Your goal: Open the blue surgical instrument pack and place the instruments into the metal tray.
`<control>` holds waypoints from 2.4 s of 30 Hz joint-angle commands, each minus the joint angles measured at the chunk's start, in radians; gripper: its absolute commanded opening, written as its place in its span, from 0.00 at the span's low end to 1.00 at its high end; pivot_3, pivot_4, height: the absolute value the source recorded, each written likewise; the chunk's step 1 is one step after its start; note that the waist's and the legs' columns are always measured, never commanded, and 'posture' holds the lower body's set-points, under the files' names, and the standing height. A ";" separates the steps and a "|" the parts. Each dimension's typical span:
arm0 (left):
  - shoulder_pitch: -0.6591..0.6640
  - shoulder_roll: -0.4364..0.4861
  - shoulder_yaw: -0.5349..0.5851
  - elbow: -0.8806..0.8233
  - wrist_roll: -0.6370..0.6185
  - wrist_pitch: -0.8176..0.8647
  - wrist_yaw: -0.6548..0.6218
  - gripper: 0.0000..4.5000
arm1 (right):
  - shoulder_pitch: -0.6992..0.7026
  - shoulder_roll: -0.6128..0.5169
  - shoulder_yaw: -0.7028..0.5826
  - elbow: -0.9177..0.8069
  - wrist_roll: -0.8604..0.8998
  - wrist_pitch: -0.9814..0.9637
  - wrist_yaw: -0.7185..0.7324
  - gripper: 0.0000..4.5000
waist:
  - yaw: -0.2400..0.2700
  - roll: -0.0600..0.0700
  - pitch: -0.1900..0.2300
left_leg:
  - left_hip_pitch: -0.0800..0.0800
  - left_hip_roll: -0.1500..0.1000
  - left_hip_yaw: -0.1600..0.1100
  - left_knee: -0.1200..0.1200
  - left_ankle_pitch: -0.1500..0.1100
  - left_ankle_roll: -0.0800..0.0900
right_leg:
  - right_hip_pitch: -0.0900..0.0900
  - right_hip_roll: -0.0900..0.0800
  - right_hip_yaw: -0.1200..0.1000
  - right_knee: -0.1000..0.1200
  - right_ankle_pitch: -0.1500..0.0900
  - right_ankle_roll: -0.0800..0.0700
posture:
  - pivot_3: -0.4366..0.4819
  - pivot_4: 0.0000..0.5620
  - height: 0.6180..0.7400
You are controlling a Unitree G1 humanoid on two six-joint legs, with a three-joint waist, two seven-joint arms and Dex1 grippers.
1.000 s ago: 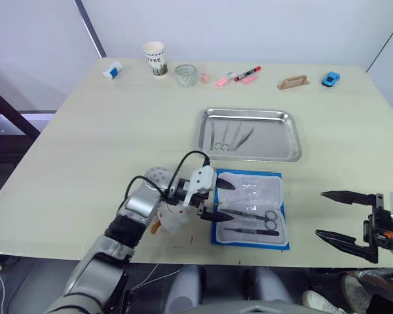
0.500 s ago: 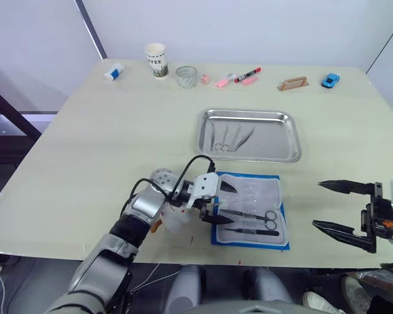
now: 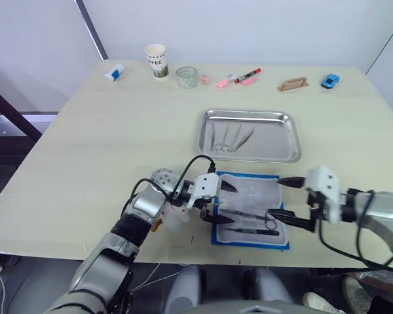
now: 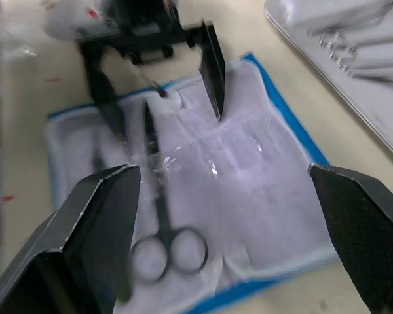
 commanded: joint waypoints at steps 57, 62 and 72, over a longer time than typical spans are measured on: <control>0.041 0.012 -0.023 -0.027 0.038 0.049 0.033 1.00 | -0.039 0.000 0.208 -0.079 -0.245 0.094 -0.031 0.02 | -0.005 0.000 0.000 | 0.000 0.000 0.000 0.000 0.000 0.000 | 0.000 0.000 0.000 0.000 0.000 0.000 | 0.48 0.27 1.00; 0.042 0.012 -0.022 -0.025 0.038 0.046 0.032 1.00 | -0.071 -0.004 0.193 -0.075 -0.237 0.059 -0.006 0.32 | -0.005 0.000 0.000 | 0.000 0.000 0.000 0.000 0.000 0.000 | 0.000 0.000 0.000 0.000 0.000 0.000 | 0.48 0.27 1.00; 0.033 0.008 -0.022 -0.024 0.038 0.049 0.033 1.00 | -0.102 -0.038 0.209 0.006 -0.250 0.005 0.066 0.42 | -0.004 0.000 0.000 | 0.000 0.000 0.000 0.000 0.000 0.000 | -0.001 0.000 0.000 0.000 0.000 0.000 | 0.48 0.27 1.00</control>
